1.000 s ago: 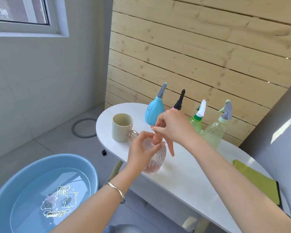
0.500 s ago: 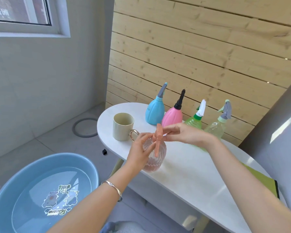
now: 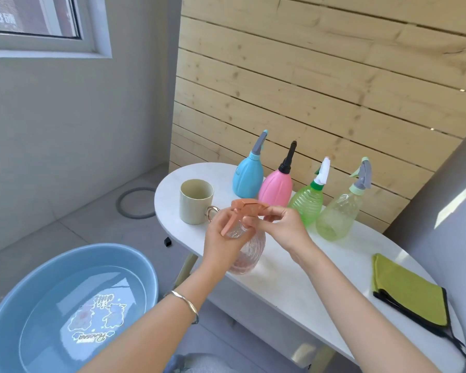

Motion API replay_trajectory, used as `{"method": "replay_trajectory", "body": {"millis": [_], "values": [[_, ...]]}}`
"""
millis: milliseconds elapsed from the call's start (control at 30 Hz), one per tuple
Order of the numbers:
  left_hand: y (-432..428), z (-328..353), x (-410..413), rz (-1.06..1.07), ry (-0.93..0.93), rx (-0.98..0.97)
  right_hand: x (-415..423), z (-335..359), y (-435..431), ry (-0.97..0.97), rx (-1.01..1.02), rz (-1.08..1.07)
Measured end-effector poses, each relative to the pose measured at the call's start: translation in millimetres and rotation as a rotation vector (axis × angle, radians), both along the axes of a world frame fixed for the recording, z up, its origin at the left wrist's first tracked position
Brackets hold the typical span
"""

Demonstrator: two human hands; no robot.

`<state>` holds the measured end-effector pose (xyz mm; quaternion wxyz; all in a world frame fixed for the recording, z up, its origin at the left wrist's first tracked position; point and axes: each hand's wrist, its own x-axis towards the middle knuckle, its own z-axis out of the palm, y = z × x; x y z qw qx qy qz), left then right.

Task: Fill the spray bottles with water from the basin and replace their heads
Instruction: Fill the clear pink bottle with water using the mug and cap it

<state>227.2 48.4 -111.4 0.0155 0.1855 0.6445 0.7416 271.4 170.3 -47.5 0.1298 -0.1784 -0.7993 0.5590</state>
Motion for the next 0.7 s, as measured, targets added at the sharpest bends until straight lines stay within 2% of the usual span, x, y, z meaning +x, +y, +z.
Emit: {"method": "replay_trajectory", "body": {"millis": [100, 233, 367, 467, 567, 700], "values": [[0, 0, -1, -0.017, -0.028, 0.058, 2, -5, -5, 0.047, -0.034, -0.039], [-2, -3, -4, -0.090, -0.029, 0.032, 4, 6, 11, -0.003, 0.025, 0.063], [-3, -3, -7, -0.131, -0.005, -0.023, 4, 27, 21, 0.029, 0.252, 0.223], [-4, -2, -6, -0.144, 0.015, -0.047, -4, 32, 15, 0.022, 0.361, 0.255], [-6, 1, -2, -0.183, 0.007, -0.018, -8, 31, 14, 0.007, 0.357, 0.252], [-1, -4, 0, -0.111, 0.006, -0.071, -7, 29, 12, -0.015, 0.341, 0.220]]}}
